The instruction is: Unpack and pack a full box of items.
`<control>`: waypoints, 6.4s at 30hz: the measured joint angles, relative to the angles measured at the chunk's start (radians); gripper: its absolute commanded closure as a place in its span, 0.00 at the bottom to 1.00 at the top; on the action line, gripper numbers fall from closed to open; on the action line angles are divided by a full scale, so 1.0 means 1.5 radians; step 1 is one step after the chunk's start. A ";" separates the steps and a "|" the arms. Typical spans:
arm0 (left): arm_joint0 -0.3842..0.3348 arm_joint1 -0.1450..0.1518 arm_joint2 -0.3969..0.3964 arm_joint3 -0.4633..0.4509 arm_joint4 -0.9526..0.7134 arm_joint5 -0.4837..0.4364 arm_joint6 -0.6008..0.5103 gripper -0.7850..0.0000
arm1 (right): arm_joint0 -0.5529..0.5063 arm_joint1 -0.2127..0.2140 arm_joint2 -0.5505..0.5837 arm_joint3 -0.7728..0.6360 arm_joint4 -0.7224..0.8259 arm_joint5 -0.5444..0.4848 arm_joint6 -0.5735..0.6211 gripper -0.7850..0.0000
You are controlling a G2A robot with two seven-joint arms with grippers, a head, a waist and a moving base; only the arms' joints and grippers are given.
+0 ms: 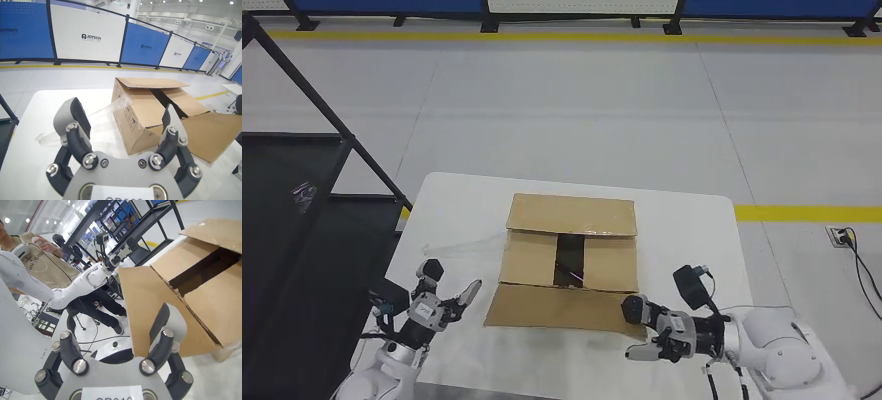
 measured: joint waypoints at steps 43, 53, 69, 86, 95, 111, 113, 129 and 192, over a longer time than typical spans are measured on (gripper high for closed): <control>-0.024 0.014 0.050 0.051 0.163 -0.072 -0.080 0.00 | 0.069 -0.015 -0.086 0.062 0.135 0.233 -0.185 0.00; -0.012 0.015 0.062 0.041 0.218 -0.023 -0.063 0.00 | 0.146 -0.034 -0.130 0.148 0.203 0.360 -0.255 0.00; -0.012 0.016 0.061 0.050 0.195 -0.010 -0.058 0.00 | 0.239 -0.060 -0.182 0.231 0.180 0.468 -0.346 0.00; -0.026 0.019 0.066 0.067 0.184 -0.026 -0.077 0.00 | 0.394 -0.120 -0.272 0.339 0.210 0.450 -0.495 0.00; -0.023 0.022 0.060 0.068 0.174 -0.030 -0.076 0.00 | 0.503 -0.170 -0.339 0.491 0.173 0.432 -0.609 0.00; -0.025 0.023 0.063 0.073 0.166 -0.049 -0.082 0.00 | 0.531 -0.190 -0.361 0.561 0.172 0.421 -0.607 0.00; -0.025 0.023 0.063 0.073 0.166 -0.049 -0.082 0.00 | 0.531 -0.190 -0.361 0.561 0.172 0.421 -0.607 0.00; -0.011 0.025 0.067 0.070 0.177 -0.030 -0.079 0.00 | 0.604 -0.264 -0.379 0.746 0.245 0.436 -0.732 0.00; 0.064 0.038 -0.011 -0.041 0.170 -0.012 -0.023 0.00 | 0.640 -0.325 -0.346 0.831 0.277 0.314 -0.023 0.00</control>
